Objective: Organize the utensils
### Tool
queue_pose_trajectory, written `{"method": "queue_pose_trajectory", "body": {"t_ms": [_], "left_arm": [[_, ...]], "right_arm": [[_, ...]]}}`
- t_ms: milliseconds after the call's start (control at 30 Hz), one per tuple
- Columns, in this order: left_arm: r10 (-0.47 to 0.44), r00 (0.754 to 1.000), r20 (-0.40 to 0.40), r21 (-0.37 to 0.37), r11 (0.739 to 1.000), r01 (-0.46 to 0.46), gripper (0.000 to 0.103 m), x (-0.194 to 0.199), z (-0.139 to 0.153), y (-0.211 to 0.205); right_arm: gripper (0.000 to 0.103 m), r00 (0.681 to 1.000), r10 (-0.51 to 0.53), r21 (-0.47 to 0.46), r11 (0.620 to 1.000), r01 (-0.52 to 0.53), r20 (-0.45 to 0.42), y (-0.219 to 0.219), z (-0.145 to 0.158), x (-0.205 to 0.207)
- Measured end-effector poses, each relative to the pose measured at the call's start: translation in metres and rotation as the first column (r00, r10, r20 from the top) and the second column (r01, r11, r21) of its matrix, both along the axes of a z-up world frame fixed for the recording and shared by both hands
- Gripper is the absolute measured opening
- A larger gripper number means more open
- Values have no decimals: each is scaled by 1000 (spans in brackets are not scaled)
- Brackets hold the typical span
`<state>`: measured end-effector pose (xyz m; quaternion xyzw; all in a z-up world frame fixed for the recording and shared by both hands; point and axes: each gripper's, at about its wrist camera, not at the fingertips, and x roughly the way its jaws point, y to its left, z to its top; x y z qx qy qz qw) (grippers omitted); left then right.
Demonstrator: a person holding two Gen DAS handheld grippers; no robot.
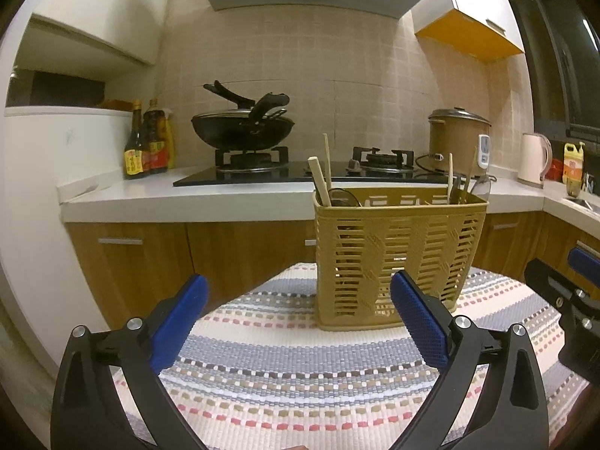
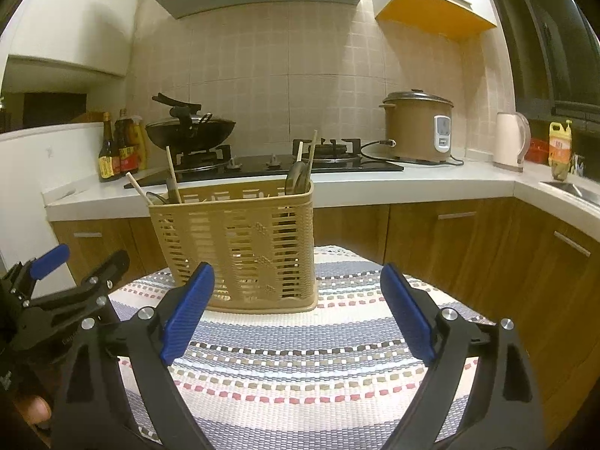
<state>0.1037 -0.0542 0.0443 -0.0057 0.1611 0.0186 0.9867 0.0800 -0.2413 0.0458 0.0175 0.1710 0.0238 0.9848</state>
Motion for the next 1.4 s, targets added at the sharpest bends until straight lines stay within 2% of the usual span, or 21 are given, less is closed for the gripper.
{"method": "queue_pose_trajectory", "body": {"t_ms": [1400], "left_arm": [[-35,999,-39,-1,999,35,95,1,-1,-4]], "right_arm": [[93,1000,-13,-31,999,14,10,3,2,-2]]}}
